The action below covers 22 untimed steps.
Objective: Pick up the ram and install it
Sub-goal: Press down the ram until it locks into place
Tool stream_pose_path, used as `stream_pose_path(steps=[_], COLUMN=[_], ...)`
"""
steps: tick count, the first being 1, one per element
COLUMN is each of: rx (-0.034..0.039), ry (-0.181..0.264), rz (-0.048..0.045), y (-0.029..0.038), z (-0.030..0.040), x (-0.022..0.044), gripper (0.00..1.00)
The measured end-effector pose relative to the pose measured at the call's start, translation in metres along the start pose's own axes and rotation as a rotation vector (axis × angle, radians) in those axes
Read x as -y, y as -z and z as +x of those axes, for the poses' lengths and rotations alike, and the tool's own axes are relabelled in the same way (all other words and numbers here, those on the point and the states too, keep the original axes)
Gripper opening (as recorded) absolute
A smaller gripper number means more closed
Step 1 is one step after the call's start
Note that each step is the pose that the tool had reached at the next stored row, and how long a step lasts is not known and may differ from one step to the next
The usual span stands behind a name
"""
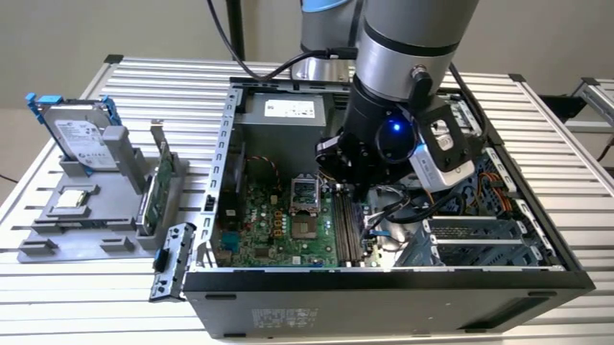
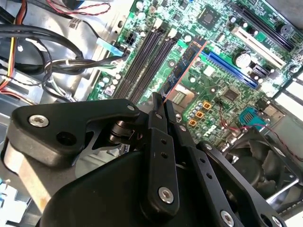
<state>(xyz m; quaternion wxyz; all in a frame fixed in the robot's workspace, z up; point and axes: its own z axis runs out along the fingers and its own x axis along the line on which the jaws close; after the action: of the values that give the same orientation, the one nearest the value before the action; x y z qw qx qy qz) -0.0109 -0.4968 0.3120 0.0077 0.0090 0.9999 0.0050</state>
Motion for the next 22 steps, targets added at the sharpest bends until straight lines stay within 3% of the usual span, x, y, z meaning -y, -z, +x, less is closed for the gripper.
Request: stream_pose_path(steps=[13, 22], rx=[0.0000, 0.0000], ry=[-0.001, -0.001], rz=[0.0000, 0.0001], y=[-0.0147, -0.0158], z=[-0.0087, -0.0088], x=[0.0000, 0.0000], gripper=[0.00, 0.00])
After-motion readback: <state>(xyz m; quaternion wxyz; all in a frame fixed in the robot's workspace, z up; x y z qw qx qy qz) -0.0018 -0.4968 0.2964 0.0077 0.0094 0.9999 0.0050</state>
